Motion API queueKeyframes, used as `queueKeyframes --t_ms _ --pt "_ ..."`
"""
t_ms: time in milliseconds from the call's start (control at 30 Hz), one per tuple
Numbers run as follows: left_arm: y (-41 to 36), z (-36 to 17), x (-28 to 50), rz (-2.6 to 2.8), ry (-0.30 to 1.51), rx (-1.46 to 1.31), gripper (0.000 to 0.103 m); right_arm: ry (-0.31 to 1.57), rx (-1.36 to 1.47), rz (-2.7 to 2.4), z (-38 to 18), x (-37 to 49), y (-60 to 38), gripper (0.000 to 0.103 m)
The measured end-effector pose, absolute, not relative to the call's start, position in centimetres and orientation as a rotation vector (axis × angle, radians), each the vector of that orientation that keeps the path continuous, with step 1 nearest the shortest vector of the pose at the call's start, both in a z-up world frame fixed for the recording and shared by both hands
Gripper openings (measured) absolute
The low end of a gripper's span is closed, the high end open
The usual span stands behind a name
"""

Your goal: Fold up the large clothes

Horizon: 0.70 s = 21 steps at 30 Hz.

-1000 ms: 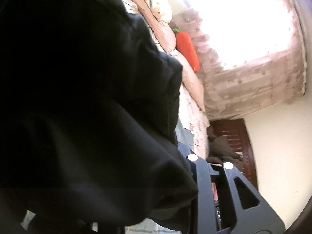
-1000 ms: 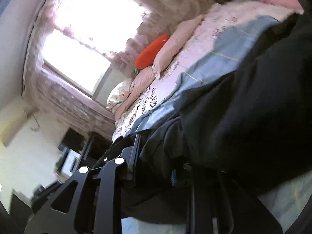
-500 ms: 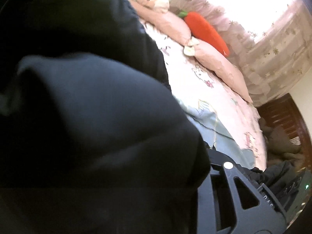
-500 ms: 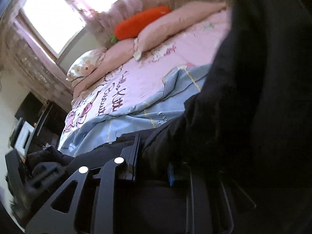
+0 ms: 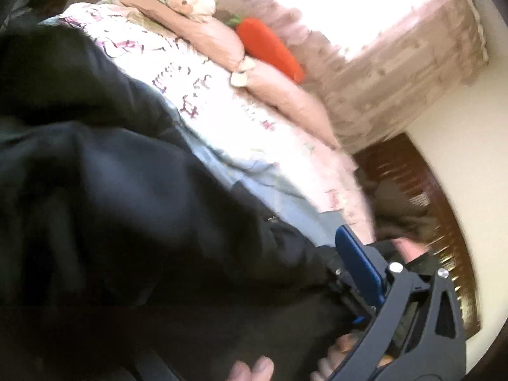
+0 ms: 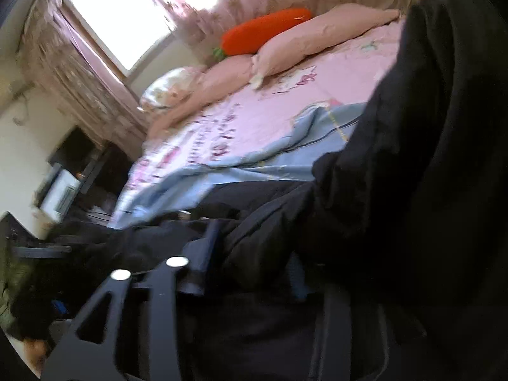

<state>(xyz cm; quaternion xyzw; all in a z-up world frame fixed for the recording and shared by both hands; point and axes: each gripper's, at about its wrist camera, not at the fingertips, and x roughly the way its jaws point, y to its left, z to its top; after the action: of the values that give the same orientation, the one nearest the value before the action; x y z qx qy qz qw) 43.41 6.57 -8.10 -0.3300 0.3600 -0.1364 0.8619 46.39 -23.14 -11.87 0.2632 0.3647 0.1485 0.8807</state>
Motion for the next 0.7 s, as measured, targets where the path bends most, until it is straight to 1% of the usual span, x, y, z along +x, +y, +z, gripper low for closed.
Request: queueKeyframes --t_ms 67,100,133,167,233,267,333,367,467,500,533,600,667,700 --pt "7.4 -5.4 41.0 -0.327 0.736 -0.678 0.101 0.753 0.58 0.31 -9.7 44.8 -23.1 0.074" --pt "5.9 -4.4 40.6 -0.338 0.728 -0.664 0.101 0.74 0.598 0.308 -8.5 43.8 -23.2 0.076" --pt "6.2 -3.6 39.0 -0.351 0.715 -0.643 0.101 0.719 0.618 0.313 -7.4 42.7 -23.3 0.08" --pt "5.6 -2.7 38.3 -0.364 0.696 -0.633 0.101 0.697 0.63 0.325 -6.3 41.8 -23.2 0.09" --pt "6.5 -1.2 34.2 -0.408 0.583 -0.65 0.101 0.61 0.613 0.314 -3.8 39.4 -23.1 0.102" --pt "7.1 -1.1 31.2 -0.401 0.536 -0.648 0.101 0.569 0.591 0.289 -2.6 38.3 -23.2 0.102" --pt "6.7 0.5 29.3 -0.35 0.421 -0.627 0.101 0.501 0.55 0.272 -0.5 36.4 -23.6 0.102" --pt "7.7 0.8 27.9 -0.336 0.395 -0.614 0.101 0.498 0.544 0.266 0.0 36.1 -23.8 0.102" --pt "4.7 2.6 28.0 -0.327 0.38 -0.486 0.101 0.498 0.537 0.248 0.5 35.2 -24.2 0.102" --pt "2.9 3.2 28.8 -0.318 0.387 -0.425 0.101 0.499 0.528 0.239 0.2 35.1 -24.3 0.102" --pt "1.2 3.5 27.9 -0.295 0.393 -0.346 0.101 0.502 0.512 0.211 -0.3 34.8 -24.6 0.102" --pt "-1.1 2.3 28.2 -0.206 0.375 -0.249 0.101 0.531 0.5 0.139 -1.8 35.6 -24.8 0.102" --pt "-0.8 1.6 30.1 -0.071 0.352 -0.164 0.101 0.586 0.485 0.091 -3.5 36.8 -25.1 0.102" --pt "-1.9 0.5 32.3 -0.027 0.383 -0.089 0.101 0.608 0.476 0.075 -4.3 37.7 -25.0 0.102"
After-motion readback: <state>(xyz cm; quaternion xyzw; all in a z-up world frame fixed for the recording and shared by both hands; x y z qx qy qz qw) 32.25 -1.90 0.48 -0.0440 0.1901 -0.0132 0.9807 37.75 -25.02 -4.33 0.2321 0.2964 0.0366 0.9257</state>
